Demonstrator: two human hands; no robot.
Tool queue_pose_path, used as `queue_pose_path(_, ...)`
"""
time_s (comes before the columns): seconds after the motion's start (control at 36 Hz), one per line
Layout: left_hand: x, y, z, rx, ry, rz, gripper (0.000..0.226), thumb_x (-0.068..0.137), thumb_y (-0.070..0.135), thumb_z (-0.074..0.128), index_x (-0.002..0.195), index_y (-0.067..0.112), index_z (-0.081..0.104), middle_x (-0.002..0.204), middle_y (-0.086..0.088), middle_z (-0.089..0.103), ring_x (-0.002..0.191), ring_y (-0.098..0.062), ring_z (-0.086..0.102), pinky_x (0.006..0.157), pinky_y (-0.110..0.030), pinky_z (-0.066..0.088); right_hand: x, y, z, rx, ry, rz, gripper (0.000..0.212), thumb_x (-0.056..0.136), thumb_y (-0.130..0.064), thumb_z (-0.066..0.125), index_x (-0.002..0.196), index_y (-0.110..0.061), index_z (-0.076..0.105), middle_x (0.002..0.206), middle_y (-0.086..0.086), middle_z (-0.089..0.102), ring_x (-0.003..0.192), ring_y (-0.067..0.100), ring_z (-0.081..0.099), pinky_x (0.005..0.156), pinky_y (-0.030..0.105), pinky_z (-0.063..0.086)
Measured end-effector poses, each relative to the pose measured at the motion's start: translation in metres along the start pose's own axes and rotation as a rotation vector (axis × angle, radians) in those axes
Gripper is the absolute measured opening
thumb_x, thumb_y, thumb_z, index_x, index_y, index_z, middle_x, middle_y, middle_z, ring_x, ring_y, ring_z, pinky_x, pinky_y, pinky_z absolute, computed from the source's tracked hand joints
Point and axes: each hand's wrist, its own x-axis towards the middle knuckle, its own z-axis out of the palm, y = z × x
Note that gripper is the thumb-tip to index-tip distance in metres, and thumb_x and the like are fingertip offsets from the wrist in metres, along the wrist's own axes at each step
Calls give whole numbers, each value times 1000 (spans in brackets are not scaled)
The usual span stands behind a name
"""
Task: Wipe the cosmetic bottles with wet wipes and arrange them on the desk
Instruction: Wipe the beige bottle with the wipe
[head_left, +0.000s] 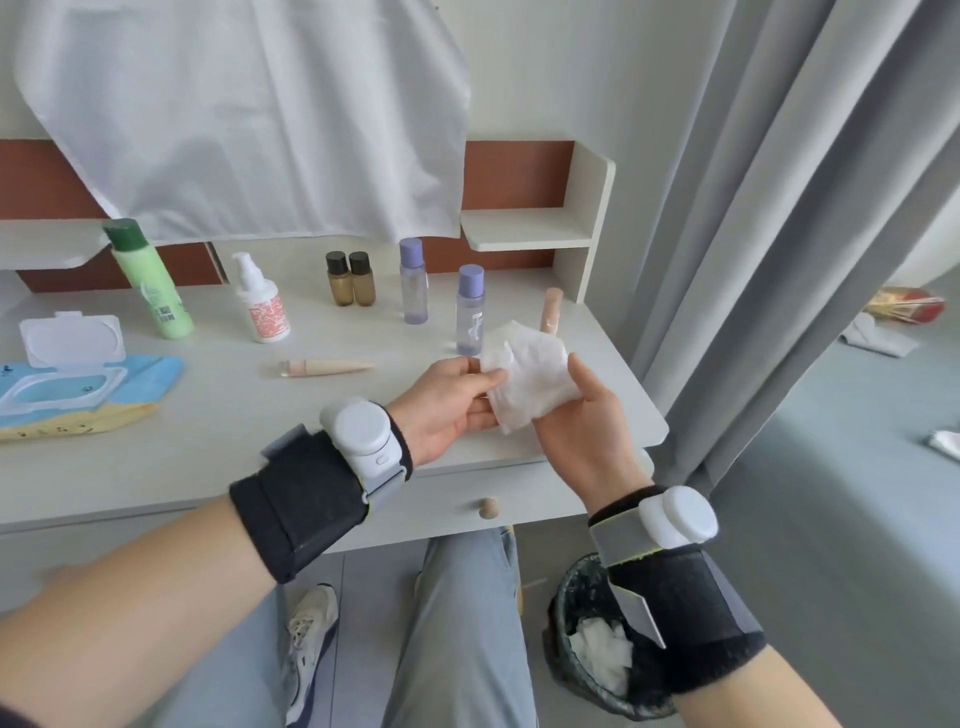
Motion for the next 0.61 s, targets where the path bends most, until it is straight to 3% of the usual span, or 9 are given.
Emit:
queue_pose_path(0.14, 8, 8, -8, 167, -22, 40, 26, 95, 7, 56, 120, 0, 53, 94, -12, 69, 69, -17, 70, 62, -27, 58, 0, -16, -13, -118, 32, 90, 35, 98, -21, 49, 121, 2, 62, 114, 18, 67, 101, 27, 66, 86, 32, 52)
queue_pose_path(0.25, 15, 13, -15, 210, -88, 30, 30, 94, 6, 58, 124, 2, 54, 98, -12, 69, 73, -18, 69, 62, -25, 56, 3, -23, -13, -212, 77, 164, 34, 90, -14, 57, 120, 2, 62, 112, 21, 68, 101, 31, 65, 93, 40, 51)
queue_pose_path(0.33, 20, 13, -17, 204, -144, 0, 31, 94, 8, 58, 124, 3, 54, 101, -11, 68, 77, -19, 68, 68, -27, 56, 7, -29, -13, -318, 81, 181, 22, 94, -7, 54, 113, 0, 65, 104, 17, 68, 95, 29, 65, 92, 38, 51)
queue_pose_path(0.44, 25, 15, -19, 163, -199, -5, 26, 94, 7, 57, 119, 8, 56, 98, -11, 67, 76, -19, 67, 65, -25, 56, 11, -37, -17, -409, 40, 147, 20, 95, 3, 51, 102, -4, 68, 86, 8, 73, 70, 17, 70, 63, 22, 57)
queue_pose_path(0.53, 30, 16, -21, 128, -240, -4, 29, 94, 5, 55, 123, 8, 54, 101, -12, 66, 79, -21, 67, 67, -25, 56, 14, -44, -20, -434, -3, 116, 23, 95, 6, 49, 102, -5, 69, 88, 6, 75, 74, 16, 71, 65, 22, 57)
queue_pose_path(0.61, 33, 19, -22, 120, -275, 21, 14, 96, -1, 49, 101, 10, 56, 86, -6, 67, 71, -18, 66, 62, -24, 55, 16, -50, -22, -484, -34, 81, 28, 94, 10, 48, 93, -4, 73, 87, 6, 75, 77, 16, 71, 69, 23, 57)
